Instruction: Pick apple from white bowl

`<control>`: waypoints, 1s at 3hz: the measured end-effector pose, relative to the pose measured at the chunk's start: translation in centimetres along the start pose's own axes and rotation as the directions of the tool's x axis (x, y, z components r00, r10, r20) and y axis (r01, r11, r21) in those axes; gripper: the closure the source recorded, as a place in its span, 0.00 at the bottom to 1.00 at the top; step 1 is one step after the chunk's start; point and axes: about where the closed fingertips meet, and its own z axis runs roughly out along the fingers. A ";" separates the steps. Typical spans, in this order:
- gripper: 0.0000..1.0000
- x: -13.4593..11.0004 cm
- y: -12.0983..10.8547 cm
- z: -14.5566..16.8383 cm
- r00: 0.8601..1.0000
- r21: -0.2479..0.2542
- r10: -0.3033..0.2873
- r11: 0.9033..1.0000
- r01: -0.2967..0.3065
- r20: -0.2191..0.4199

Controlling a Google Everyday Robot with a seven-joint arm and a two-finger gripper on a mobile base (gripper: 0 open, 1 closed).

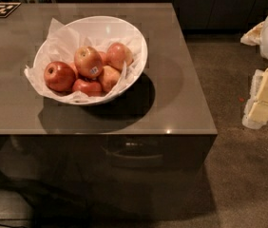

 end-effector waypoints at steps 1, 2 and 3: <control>0.00 -0.6 -0.5 -0.5 1.000 0.014 -0.012 1.000 0.012 0.004; 0.00 -1.9 -1.8 -1.2 0.999 0.018 -0.036 0.999 0.036 0.009; 0.00 -5.6 -4.3 -1.2 0.994 -0.001 -0.104 0.995 0.104 0.025</control>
Offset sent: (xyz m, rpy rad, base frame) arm 0.0581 0.0345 0.0566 -0.0157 -0.0224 0.1112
